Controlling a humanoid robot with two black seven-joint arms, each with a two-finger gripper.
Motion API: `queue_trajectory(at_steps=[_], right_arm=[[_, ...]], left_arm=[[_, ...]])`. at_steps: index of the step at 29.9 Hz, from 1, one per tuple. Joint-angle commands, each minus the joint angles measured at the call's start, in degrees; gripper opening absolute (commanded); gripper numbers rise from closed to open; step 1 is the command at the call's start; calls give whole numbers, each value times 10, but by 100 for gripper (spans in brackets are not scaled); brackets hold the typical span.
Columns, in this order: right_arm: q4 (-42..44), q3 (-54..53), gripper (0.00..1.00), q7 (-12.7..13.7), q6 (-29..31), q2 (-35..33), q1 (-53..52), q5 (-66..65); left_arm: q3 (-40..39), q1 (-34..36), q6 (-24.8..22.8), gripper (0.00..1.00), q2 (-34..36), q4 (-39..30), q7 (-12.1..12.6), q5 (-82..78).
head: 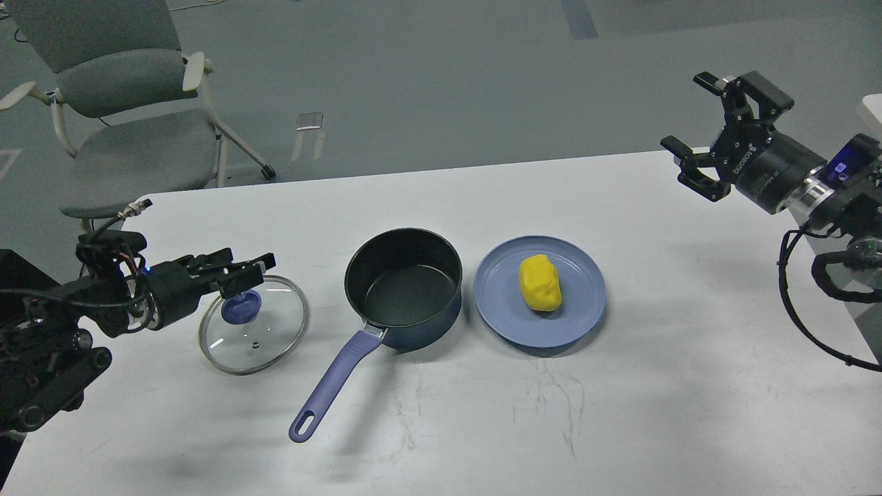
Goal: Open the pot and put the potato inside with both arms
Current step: 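Lower the lid onto the table, release it, and raise the left gripper, then reach the right gripper down to the yellow potato on the plate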
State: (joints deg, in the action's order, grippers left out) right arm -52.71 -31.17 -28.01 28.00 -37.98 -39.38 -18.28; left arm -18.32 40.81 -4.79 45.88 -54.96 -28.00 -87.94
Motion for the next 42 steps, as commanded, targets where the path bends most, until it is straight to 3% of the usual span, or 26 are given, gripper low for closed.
queue_trajectory(at_steps=[1, 6, 17, 23, 36, 42], right_arm=[[-17, 18, 100, 0, 0, -24, -52, -86], [-31, 150, 100, 0, 0, -37, -182, -197], [-74, 402, 100, 0, 0, -7, -363, -453], [-72, 525, 100, 0, 0, 45, -400, -454], [47, 621, 100, 5, 0, 201, -419, -381], [68, 676, 100, 4, 0, 233, -421, -374]], left_arm=[[0, 32, -43, 96, 1, -12, 0, 118], [0, 57, -85, 96, -2, -20, 0, 234], [0, 57, -86, 96, 1, -32, 0, 237], [0, 57, -84, 96, 0, -37, 0, 236], [0, 55, -81, 96, -4, -38, 0, 234], [0, 56, -81, 96, -4, -38, 0, 234]])
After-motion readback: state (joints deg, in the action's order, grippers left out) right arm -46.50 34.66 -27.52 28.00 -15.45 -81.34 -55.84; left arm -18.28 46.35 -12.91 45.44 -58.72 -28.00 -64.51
